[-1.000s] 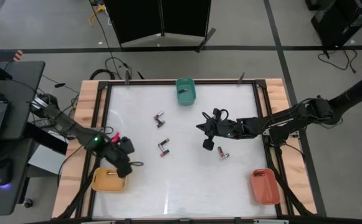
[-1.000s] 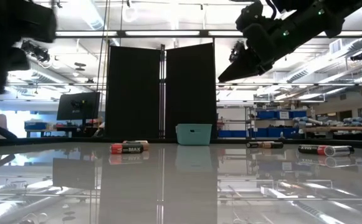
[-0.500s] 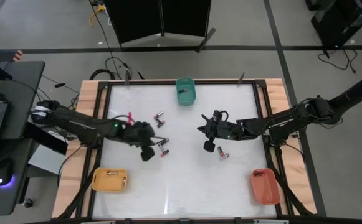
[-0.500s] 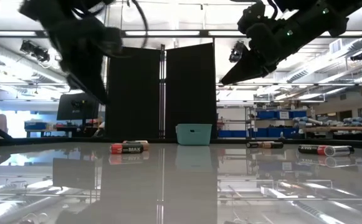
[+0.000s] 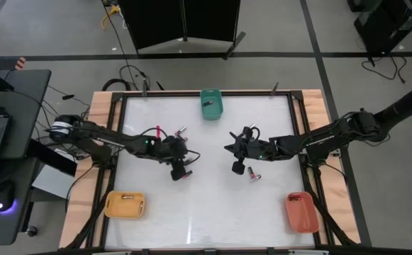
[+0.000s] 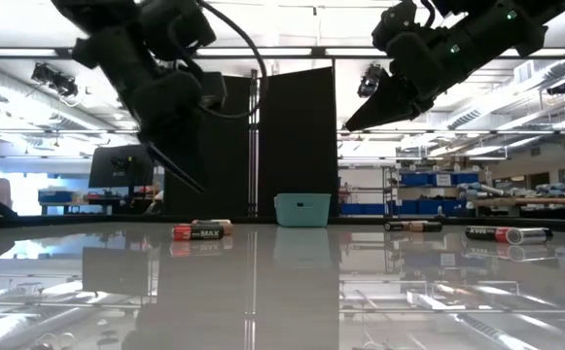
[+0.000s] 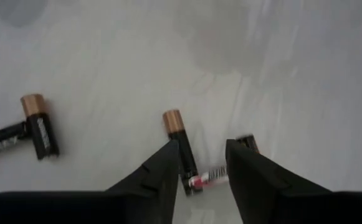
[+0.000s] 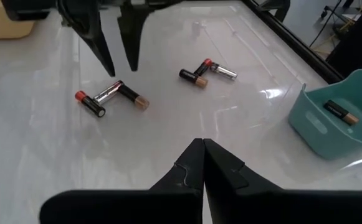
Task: Sort batteries
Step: Put the brown battery into the green bin
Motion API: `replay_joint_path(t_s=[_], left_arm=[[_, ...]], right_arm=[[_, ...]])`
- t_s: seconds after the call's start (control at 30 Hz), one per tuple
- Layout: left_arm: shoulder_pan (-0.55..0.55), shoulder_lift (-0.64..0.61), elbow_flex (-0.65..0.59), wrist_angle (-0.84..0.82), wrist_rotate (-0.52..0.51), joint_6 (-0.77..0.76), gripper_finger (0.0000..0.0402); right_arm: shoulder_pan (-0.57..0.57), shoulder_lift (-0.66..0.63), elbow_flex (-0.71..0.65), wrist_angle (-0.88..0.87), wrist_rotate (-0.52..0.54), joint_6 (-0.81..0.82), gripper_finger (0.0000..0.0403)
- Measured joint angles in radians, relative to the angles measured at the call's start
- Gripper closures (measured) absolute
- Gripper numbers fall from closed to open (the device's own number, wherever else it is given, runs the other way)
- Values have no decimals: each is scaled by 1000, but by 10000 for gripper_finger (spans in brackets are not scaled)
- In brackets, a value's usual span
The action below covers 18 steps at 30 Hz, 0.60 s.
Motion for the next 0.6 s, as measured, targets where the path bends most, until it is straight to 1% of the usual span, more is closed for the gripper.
replay_joint_path(t_s=[0.2, 0.27, 0.43, 0.6], left_arm=[[11, 75, 0, 50, -4, 5, 240], [10, 93, 0, 49, -27, 5, 236], [10, 120, 0, 52, -79, 5, 230], [10, 141, 0, 94, -78, 6, 229]], right_arm=[[0, 0, 0, 0, 1, 15, 383], [0, 0, 0, 0, 1, 15, 385], [0, 0, 0, 0, 2, 14, 390], [0, 0, 0, -1, 2, 13, 382]])
